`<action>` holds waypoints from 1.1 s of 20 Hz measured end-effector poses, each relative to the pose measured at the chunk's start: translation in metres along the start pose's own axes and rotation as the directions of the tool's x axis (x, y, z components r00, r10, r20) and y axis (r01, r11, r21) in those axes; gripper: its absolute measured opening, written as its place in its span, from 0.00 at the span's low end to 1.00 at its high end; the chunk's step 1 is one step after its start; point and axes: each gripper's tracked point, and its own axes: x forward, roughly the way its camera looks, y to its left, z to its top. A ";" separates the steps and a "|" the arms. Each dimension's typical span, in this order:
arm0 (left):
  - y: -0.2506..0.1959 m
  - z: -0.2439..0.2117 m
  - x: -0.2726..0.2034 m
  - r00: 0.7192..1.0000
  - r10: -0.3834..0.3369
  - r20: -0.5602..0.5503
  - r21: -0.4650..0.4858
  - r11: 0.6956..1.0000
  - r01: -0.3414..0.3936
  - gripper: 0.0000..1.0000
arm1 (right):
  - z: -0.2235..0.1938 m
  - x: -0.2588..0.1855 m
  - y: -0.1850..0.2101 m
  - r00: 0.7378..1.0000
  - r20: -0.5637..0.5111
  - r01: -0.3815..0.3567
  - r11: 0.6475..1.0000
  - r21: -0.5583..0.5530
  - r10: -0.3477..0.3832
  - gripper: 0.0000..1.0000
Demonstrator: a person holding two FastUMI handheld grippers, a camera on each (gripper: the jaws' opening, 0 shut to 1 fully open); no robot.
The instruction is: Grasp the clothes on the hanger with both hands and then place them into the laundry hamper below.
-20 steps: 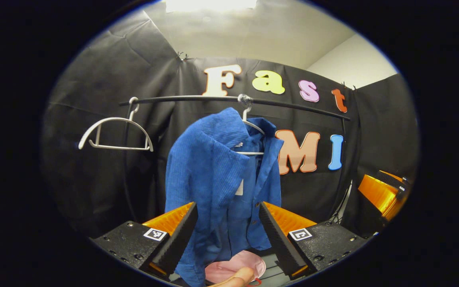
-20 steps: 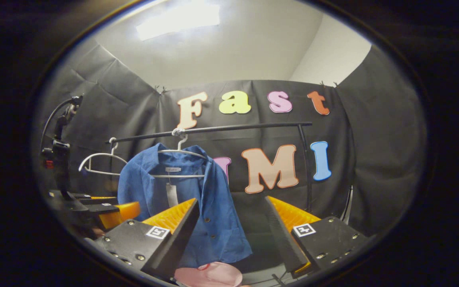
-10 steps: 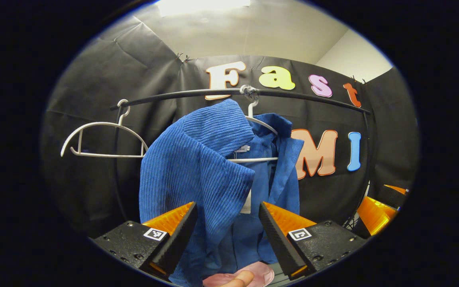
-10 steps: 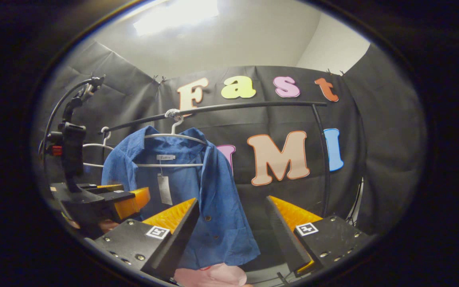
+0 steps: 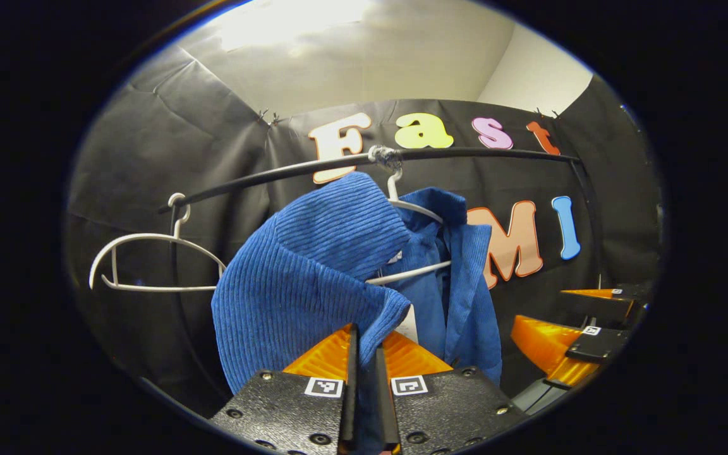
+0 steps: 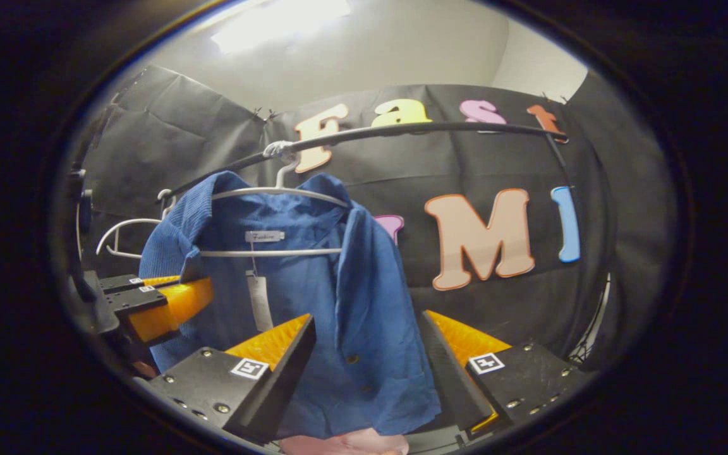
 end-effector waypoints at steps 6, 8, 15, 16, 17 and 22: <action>0.002 -0.045 0.000 0.995 0.061 -0.078 0.043 0.997 -0.058 0.33 | -0.019 0.034 0.011 0.999 -0.031 -0.024 1.000 -0.019 0.024 0.99; -0.001 -0.058 0.004 0.993 0.074 -0.092 0.081 0.994 -0.067 0.44 | -0.021 0.040 0.009 0.999 -0.028 -0.020 1.000 -0.020 0.020 0.94; 0.011 -0.057 0.006 0.994 0.012 -0.106 -0.049 0.999 -0.017 0.00 | -0.025 0.059 0.015 1.000 -0.016 -0.025 0.992 -0.125 0.023 0.94; 0.015 -0.054 0.005 0.995 -0.006 -0.099 -0.057 0.998 0.001 0.01 | -0.027 0.062 0.016 0.999 -0.022 -0.026 0.993 -0.119 0.023 0.94; 0.016 -0.049 -0.001 0.995 -0.026 -0.093 -0.072 0.997 0.020 0.01 | -0.028 0.064 0.015 0.999 -0.031 -0.026 0.994 -0.106 0.022 0.99; -0.019 -0.021 -0.047 0.959 -0.276 -0.064 -0.195 0.946 0.259 0.00 | -0.023 0.092 0.028 0.999 -0.041 -0.032 0.998 -0.049 0.030 0.80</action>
